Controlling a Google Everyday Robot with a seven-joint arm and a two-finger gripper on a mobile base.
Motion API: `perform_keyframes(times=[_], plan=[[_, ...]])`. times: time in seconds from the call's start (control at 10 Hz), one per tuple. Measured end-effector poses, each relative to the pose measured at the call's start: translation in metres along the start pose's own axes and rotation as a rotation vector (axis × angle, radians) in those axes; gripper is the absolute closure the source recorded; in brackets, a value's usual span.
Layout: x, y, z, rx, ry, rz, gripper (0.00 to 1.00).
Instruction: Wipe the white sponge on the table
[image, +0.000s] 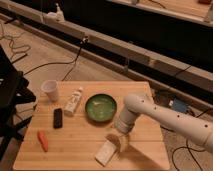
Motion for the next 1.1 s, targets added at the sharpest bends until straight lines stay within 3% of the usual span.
perform_keyframes(times=[0.3,0.6,0.8,1.1], plan=[[-0.013,0.004,0.029,0.03,-0.064,-0.009,0.2],[-0.016,0.014,0.051,0.019,-0.103,-0.016,0.2],[-0.013,0.016,0.054,0.023,-0.104,-0.012,0.32],[-0.006,0.022,0.045,0.039,-0.095,0.0,0.65]])
